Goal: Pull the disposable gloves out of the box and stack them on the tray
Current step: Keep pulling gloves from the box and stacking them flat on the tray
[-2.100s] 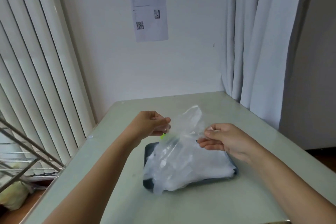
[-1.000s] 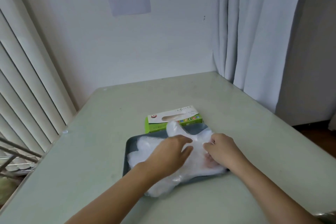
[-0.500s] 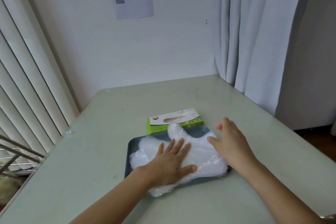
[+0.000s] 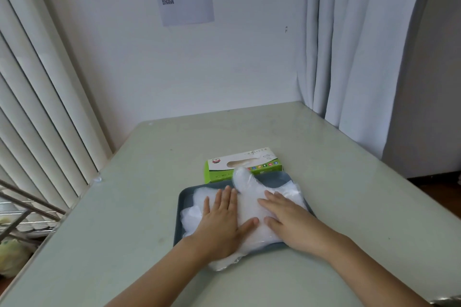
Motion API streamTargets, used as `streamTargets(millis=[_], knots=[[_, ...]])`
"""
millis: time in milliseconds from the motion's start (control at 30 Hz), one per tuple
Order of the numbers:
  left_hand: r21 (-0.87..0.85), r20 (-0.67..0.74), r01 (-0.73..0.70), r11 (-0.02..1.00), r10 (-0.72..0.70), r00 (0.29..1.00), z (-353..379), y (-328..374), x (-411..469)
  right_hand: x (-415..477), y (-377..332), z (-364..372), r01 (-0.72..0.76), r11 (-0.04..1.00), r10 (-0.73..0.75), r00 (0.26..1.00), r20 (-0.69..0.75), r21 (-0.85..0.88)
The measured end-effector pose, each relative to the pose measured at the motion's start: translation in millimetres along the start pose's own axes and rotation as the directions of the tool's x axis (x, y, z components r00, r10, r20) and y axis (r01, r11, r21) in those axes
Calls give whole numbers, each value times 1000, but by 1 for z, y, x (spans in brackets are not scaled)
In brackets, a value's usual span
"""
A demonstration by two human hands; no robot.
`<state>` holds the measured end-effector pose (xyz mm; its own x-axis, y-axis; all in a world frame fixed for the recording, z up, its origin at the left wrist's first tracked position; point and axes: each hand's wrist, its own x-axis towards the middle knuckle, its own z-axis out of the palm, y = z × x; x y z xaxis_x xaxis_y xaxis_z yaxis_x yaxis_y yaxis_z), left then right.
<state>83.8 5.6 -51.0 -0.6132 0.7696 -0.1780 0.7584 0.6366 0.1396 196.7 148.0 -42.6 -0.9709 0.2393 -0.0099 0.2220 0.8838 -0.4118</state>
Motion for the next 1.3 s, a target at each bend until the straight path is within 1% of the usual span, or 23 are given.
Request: streamTargets(millis=[33,100,200,267,333,433,500,667,733,767,867,933,1000,1100,1200,1233,1300], knots=[[-3,17,28,1000,-28,999,1,-2,-1,1,2,-2,3,1000,-3,1000,-25,4],[-7,25,61,998,-61,998,0,-4,-1,9,7,-9,-5,1000,5,993,-118,-5],[-32,-26,56,998,-57,998,-7,0,1,31,10,-27,-10,999,19,967,-254,36],[-49,-83,37,998,-41,996,-14,2,6,46,8,-35,-15,996,36,969,-246,87],[-70,-102,4,998,-11,995,-20,3,14,60,7,-36,-36,996,51,979,-199,80],[-124,-92,-31,992,20,996,-25,0,26,76,6,-32,-102,992,112,981,-161,73],[-171,-85,-53,984,39,996,-28,1,27,81,8,-30,-141,984,158,973,-168,112],[-302,-40,-82,950,73,996,-28,6,22,85,15,-28,-146,974,177,968,-178,172],[-291,-61,-72,954,57,997,-24,4,24,86,16,-28,-148,971,182,967,-179,190],[-257,-85,-64,964,44,995,-22,2,23,87,15,-29,-146,969,185,964,-191,198],[-152,-211,-53,987,20,977,-22,-2,21,94,16,-34,-127,964,192,940,-281,234],[-151,-256,-55,987,15,967,-25,-5,18,100,15,-41,-67,976,135,935,-329,209],[-162,-257,-47,986,4,966,-31,-9,14,108,14,-49,-5,990,53,938,-344,140],[-209,-229,-45,977,-5,973,-39,-17,5,125,16,-52,42,998,-28,962,-273,48],[-333,-207,-33,942,-39,978,-43,-33,0,141,18,-44,77,996,-83,985,-152,-49],[-328,-206,-6,945,-66,976,-42,-42,0,145,18,-41,95,992,-103,988,-118,-78],[-239,-202,63,969,-113,973,-39,-61,0,146,17,-39,117,986,-127,989,-79,-114]])
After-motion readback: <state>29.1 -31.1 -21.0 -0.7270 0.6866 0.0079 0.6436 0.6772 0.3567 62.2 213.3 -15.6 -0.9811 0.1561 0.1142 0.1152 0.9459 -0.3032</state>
